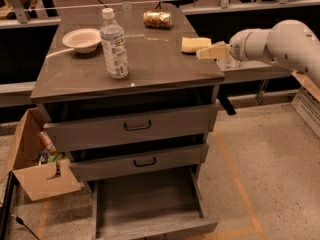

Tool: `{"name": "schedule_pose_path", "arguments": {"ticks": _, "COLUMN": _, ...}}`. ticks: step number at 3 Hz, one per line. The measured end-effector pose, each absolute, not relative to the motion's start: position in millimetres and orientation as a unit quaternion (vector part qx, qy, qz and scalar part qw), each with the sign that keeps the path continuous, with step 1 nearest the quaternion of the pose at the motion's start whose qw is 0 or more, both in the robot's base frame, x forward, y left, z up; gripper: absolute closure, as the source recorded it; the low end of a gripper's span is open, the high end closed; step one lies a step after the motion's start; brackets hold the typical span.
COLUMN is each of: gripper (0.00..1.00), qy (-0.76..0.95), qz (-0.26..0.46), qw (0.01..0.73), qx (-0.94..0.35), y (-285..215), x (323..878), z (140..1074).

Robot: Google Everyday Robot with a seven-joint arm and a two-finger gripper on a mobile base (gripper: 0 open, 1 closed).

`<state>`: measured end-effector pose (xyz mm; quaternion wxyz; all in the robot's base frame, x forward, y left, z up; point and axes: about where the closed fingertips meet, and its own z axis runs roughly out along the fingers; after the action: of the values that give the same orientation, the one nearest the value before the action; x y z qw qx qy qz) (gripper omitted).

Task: Place sponge into bottom drawer

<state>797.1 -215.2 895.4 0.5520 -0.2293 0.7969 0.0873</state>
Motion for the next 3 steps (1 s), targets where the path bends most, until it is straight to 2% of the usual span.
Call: {"name": "schedule_pose_path", "arguments": {"ticks": 3, "gripper": 0.00, "qy": 0.805, "qz": 0.128, "qw": 0.549, "qx": -0.185, "y": -215, "x": 868, "z": 844}}
